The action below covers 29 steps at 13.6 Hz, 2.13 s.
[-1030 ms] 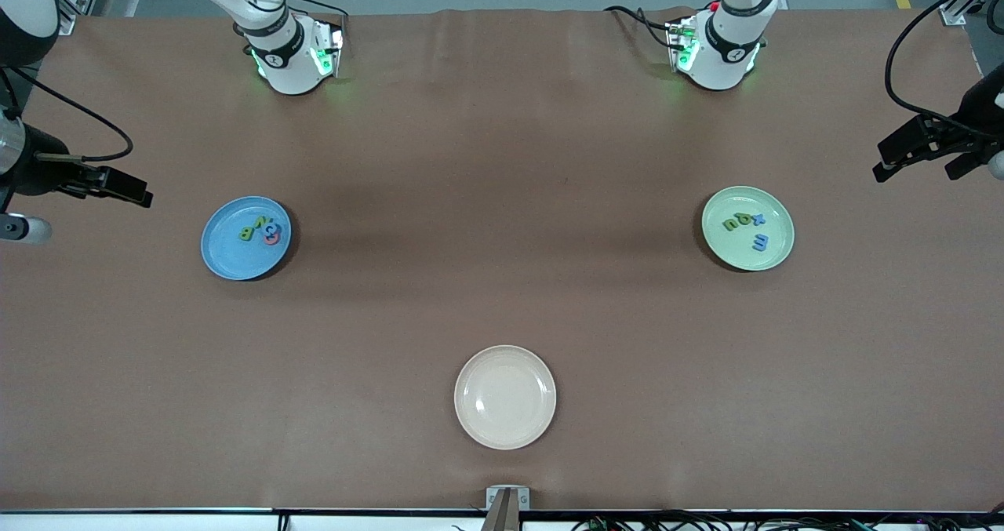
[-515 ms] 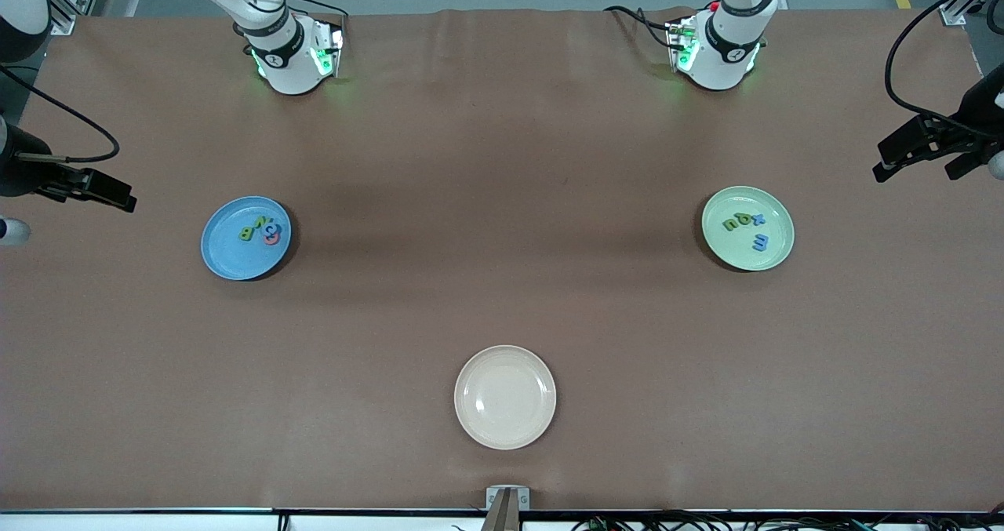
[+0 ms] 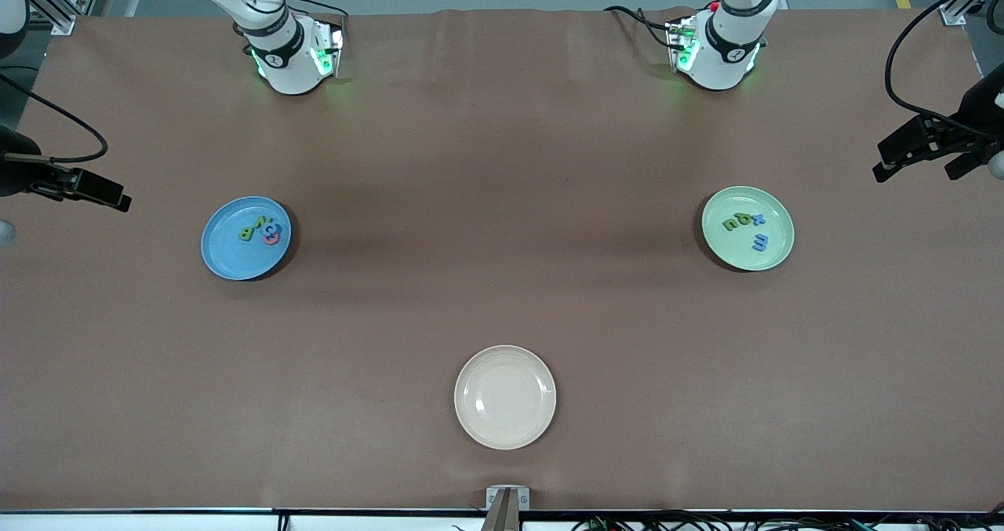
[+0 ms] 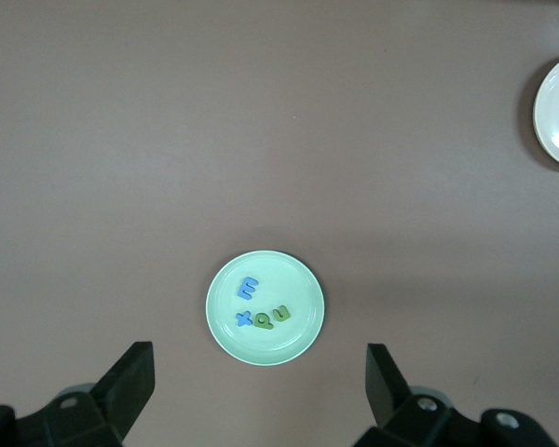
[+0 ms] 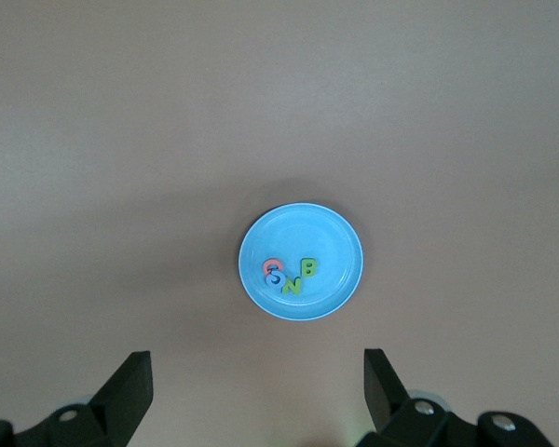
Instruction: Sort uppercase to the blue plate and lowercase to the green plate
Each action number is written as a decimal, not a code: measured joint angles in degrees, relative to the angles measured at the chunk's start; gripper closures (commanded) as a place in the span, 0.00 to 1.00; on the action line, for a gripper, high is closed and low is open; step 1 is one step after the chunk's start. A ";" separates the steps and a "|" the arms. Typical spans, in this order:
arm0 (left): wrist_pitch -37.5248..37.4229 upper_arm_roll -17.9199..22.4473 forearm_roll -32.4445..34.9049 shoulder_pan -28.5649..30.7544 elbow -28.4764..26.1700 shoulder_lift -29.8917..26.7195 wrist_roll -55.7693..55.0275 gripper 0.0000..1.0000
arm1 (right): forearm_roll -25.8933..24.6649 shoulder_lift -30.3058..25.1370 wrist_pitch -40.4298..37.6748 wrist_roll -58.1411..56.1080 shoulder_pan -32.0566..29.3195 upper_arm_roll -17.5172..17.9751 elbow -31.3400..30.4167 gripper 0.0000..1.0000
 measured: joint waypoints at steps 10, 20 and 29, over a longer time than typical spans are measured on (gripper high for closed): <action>0.00 0.00 0.00 0.02 0.00 0.00 0.00 0.00 | 0.04 -1.05 -2.87 -4.37 -0.11 0.04 0.26 0.00; 0.00 0.00 0.00 0.02 0.00 0.00 0.00 0.00 | 0.05 -8.85 -3.07 -4.86 -1.03 0.93 -5.77 0.00; 0.00 0.00 0.00 0.02 0.00 0.00 0.00 0.00 | 0.05 -12.38 -1.93 -4.86 -1.34 1.83 -9.26 0.00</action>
